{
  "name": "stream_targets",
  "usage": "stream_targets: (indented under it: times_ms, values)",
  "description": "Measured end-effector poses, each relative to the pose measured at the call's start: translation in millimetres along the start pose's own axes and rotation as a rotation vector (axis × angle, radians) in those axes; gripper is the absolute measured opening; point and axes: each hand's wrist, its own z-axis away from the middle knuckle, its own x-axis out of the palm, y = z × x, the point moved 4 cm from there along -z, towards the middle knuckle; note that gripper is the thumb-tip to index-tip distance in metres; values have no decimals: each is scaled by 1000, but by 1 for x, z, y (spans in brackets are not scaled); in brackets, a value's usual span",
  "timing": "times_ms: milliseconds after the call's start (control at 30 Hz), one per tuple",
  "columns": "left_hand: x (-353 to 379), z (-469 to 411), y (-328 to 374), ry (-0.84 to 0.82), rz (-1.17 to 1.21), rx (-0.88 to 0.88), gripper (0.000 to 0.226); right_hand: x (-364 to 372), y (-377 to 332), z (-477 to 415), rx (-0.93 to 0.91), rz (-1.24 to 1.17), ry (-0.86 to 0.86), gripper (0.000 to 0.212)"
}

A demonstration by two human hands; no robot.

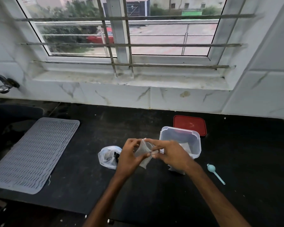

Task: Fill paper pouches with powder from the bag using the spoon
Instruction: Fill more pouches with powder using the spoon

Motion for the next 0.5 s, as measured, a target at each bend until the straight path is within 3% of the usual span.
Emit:
stream_targets:
  times_ms: [133, 267, 333, 400, 500]
  values:
    - [-2, -5, -3, -21, -5, -49, 26, 4, -14, 0, 0, 100, 43, 50]
    - [8, 8, -4, -23, 57, -28, 29, 10, -23, 5, -8, 77, 44, 23]
    - [12, 10, -8, -67, 99, -15, 32, 15, -24, 9, -24, 115, -13, 21]
    - [12, 9, -10, -90, 129, 5, 39, 18, -27, 12, -46, 159, -92, 22]
    - [11, 9, -4, -146, 129, 71, 71, 18, -32, 17, -72, 201, -157, 21]
